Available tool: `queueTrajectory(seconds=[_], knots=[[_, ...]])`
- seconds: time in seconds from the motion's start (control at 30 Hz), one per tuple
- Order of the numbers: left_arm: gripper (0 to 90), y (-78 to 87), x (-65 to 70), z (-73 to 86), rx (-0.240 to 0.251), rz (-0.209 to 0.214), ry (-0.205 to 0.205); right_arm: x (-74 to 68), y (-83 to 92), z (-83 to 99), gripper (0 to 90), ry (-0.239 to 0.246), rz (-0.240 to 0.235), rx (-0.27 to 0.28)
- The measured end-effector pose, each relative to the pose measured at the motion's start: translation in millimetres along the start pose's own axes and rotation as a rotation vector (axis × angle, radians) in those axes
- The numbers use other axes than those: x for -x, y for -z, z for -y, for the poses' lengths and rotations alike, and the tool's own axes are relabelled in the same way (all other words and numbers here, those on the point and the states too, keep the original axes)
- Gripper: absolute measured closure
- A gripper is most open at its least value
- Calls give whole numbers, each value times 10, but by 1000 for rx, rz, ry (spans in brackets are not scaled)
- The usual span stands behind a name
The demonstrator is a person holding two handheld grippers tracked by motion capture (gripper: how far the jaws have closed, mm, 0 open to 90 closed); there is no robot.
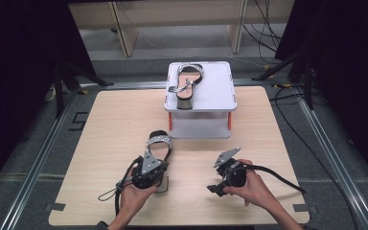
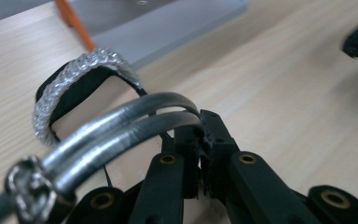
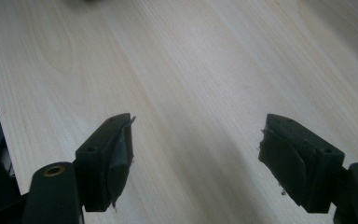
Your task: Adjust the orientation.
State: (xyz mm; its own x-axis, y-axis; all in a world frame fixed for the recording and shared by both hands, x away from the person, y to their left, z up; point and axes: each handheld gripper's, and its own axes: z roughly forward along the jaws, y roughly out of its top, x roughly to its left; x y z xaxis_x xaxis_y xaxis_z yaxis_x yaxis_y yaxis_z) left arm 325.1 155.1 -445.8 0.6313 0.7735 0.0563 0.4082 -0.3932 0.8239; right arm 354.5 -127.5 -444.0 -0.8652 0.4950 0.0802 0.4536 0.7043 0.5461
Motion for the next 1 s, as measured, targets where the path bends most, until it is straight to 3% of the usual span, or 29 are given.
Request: queueTrajectory(seconds=[0.17,0.3,0.33,0.43,0.47,0.5,0.53,0.57,0.6,0.67,0.7,0.8,0.83,0.9,0.93,0.97,1.0], knots=[[856,-14,165,-74,-31,26,-68,9,9,-3,252,5,0,-6],[853,-65,229,-64,-44,43,-78,10,10,1,252,8,5,-11],[853,-87,237,-50,-58,53,-88,7,14,6,255,-19,-10,-7],[843,-102,229,-48,-77,61,-98,10,0,14,255,-26,-6,-6],[843,-103,239,-46,-68,79,-70,24,0,19,255,-19,-1,-14],[763,-76,256,-62,-44,83,-32,39,-13,23,255,-8,0,-16],[673,-76,256,-62,-44,83,-32,39,-13,23,255,-8,0,-16],[673,-59,275,-76,-42,85,-5,40,-18,21,255,-12,-11,-17],[521,-40,265,-88,-70,86,-9,32,-25,23,255,-15,-8,-18],[425,16,275,-68,-62,90,-3,16,-18,23,255,-32,-5,-24],[378,102,283,-38,-84,103,-21,18,-24,6,260,-13,-11,0],[311,211,276,3,-67,111,-3,-7,-12,-21,267,-2,0,11],[311,295,261,29,-82,110,-8,-26,-8,-26,279,-20,-18,14],[296,458,250,123,-65,111,18,-55,-24,-74,320,-63,-83,44],[297,458,250,123,-65,111,18,-55,-24,-74,320,-63,-83,44],[294,551,220,217,-60,107,45,-119,-45,-138,333,-9,-30,40],[296,551,220,217,-60,107,45,-119,-45,-138,333,-9,-30,40]])
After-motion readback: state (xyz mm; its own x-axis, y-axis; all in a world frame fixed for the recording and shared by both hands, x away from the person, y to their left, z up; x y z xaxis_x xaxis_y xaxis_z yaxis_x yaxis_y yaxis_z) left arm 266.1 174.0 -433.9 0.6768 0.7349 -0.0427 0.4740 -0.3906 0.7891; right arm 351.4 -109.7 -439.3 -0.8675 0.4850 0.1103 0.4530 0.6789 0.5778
